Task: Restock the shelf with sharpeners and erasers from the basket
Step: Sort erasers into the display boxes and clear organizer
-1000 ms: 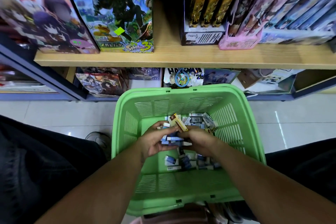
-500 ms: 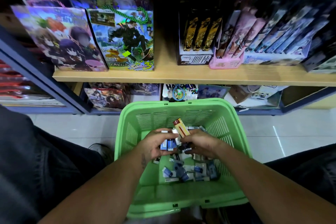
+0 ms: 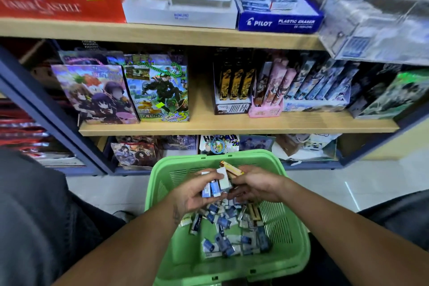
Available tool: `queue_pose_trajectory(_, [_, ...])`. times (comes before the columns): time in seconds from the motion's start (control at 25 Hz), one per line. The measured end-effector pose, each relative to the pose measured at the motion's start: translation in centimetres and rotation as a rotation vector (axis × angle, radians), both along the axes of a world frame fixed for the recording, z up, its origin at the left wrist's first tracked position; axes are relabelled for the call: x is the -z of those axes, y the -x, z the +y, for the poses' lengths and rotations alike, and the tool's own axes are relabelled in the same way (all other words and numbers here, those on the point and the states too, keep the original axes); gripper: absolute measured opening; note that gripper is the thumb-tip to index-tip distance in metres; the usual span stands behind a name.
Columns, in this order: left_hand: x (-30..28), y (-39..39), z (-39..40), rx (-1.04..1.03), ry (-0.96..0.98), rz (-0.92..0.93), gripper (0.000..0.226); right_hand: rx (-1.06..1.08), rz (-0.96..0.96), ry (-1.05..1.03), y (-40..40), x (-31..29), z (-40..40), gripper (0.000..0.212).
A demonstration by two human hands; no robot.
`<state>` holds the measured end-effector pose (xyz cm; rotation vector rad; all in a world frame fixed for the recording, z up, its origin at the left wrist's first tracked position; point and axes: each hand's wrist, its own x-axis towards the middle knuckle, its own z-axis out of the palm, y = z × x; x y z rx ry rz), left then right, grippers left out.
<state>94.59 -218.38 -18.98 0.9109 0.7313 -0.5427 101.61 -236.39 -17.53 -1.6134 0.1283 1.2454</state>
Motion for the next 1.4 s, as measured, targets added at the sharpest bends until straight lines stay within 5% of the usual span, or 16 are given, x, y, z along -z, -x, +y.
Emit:
queue_pose_trajectory(0.28, [-4.3, -0.5, 0.1, 0.023, -0.059, -0.125, 0.046, -0.092, -0.360, 0.113, -0.2, -4.0, -0.4, 0.025])
queue_pose_trajectory(0.48, [-9.6, -1.3, 1.4, 0.124, -0.129, -0.240, 0.032, -0.061, -0.367, -0.152, 0.0, -10.6, -1.5, 0.032])
queue_pose_trajectory(0.64, [-13.7, -1.4, 1.4, 0.196, -0.166, -0.337, 0.043, 0.044, -0.397, -0.258, 1.1, -14.5, -1.8, 0.031])
queue_pose_trajectory(0.84, [-21.6, -2.3, 2.5, 0.213, -0.184, -0.499, 0.038, 0.136, -0.987, -0.179, 1.0, -21.3, -1.2, 0.041])
queue_pose_trajectory(1.04, [-31.2, -3.8, 1.9, 0.187, -0.186, -0.685, 0.033, 0.182, -1.269, -0.190, -0.6, -29.7, -1.1, 0.034])
queue_pose_trajectory(1.2, [-37.4, -6.6, -0.5, 0.117, -0.188, -0.765, 0.024, 0.241, -1.583, -0.043, -3.4, -35.2, -2.8, 0.032])
queue_pose_trajectory(1.4, [-41.8, -11.7, -4.8, 0.044, -0.190, -0.744, 0.019, 0.369, -1.641, 0.267, -9.1, -38.5, -8.6, 0.023])
